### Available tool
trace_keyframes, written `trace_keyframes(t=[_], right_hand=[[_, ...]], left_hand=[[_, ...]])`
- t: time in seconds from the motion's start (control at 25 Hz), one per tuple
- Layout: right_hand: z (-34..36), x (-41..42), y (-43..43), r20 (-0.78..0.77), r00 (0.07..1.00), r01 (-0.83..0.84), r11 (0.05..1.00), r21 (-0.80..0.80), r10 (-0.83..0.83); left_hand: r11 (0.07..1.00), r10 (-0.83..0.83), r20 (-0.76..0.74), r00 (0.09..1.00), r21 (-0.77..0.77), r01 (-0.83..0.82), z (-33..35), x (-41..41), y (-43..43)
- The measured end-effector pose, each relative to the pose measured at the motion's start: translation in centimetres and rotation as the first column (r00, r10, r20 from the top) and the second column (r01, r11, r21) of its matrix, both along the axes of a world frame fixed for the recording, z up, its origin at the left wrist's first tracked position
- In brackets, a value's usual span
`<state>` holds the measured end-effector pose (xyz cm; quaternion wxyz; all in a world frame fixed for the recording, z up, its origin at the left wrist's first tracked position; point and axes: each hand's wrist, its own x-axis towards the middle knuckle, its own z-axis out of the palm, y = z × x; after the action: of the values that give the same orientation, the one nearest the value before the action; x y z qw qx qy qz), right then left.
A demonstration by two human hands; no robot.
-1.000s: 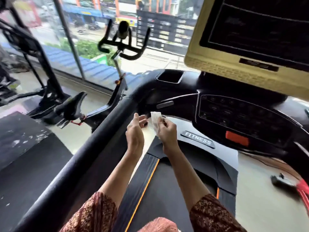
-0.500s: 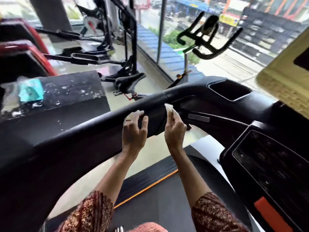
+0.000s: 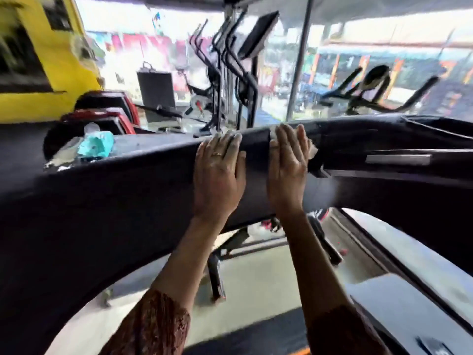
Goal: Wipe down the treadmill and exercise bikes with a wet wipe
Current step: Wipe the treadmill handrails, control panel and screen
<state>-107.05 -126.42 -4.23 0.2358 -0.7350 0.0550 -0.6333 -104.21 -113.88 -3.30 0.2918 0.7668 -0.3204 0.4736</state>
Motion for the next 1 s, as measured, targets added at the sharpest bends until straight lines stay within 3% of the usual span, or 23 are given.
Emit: trace_keyframes(t=[0.08, 0.24, 0.28, 0.36, 0.44, 0.52, 0.6, 0.72, 0.76, 0.88, 0.92, 1.0], right_hand=[[0.2, 1.0, 0.3, 0.084, 0.995, -0.045, 0.998, -0.036, 0.047], [-0.6, 1.0, 0.7, 0.03, 0.983, -0.167, 0.949, -0.266, 0.181], [-0.6, 0.9, -0.4, 0.045, 0.988, -0.128, 0.954, -0.27, 0.146], [-0.5, 0.7, -2.0, 0.095, 0.994, -0.043, 0.992, -0.116, 0.054], [-0.7, 0.8, -0.5, 0.077, 0.995, -0.067, 0.998, 0.007, 0.066], [-2.0, 1.3, 1.9, 0.056, 0.985, -0.154, 0.979, -0.133, 0.163], [-2.0, 1.0, 0.3, 0.048, 0.988, -0.129, 0.961, -0.247, 0.145], [-0.9, 0.6, -3.5, 0.063, 0.997, 0.046, 0.999, 0.0, -0.046], [-1.3, 0.5, -2.7, 0.09, 0.995, 0.052, 0.999, 0.008, -0.053], [-4.7, 1.3, 0.2, 0.079, 0.991, -0.078, 0.95, -0.304, 0.106], [-4.9, 1.2, -0.5, 0.07, 0.992, -0.079, 0.938, -0.336, 0.109], [-4.2, 1.3, -2.7, 0.124, 0.992, -0.001, 0.984, -0.177, 0.024]], left_hand=[[0.999, 0.015, 0.099, 0.995, -0.035, -0.012, -0.3, 0.8, -0.5], [0.998, 0.039, 0.196, 0.98, -0.057, -0.028, -0.4, 1.1, -0.2], [0.998, 0.047, 0.203, 0.978, -0.055, -0.036, -0.5, 1.0, -0.2], [0.998, 0.056, 0.204, 0.977, -0.049, -0.047, -0.5, 0.8, -0.1], [0.998, 0.058, 0.2, 0.978, -0.029, -0.053, -0.4, 0.6, -0.2], [0.999, 0.054, 0.196, 0.979, -0.017, -0.051, -0.2, 0.6, -0.1], [0.998, 0.055, 0.221, 0.974, -0.024, -0.05, -0.5, 0.8, 0.1], [0.997, 0.077, 0.321, 0.944, -0.032, -0.07, -2.0, 1.2, 0.2], [0.997, 0.08, 0.34, 0.937, -0.022, -0.077, -2.4, 1.4, 0.2], [0.995, 0.093, 0.344, 0.934, -0.003, -0.098, -2.8, 1.6, 0.4], [0.995, 0.094, 0.346, 0.934, 0.005, -0.102, -2.9, 1.6, 0.4], [0.993, 0.106, 0.367, 0.924, 0.011, -0.118, -3.5, 1.6, 0.7]])
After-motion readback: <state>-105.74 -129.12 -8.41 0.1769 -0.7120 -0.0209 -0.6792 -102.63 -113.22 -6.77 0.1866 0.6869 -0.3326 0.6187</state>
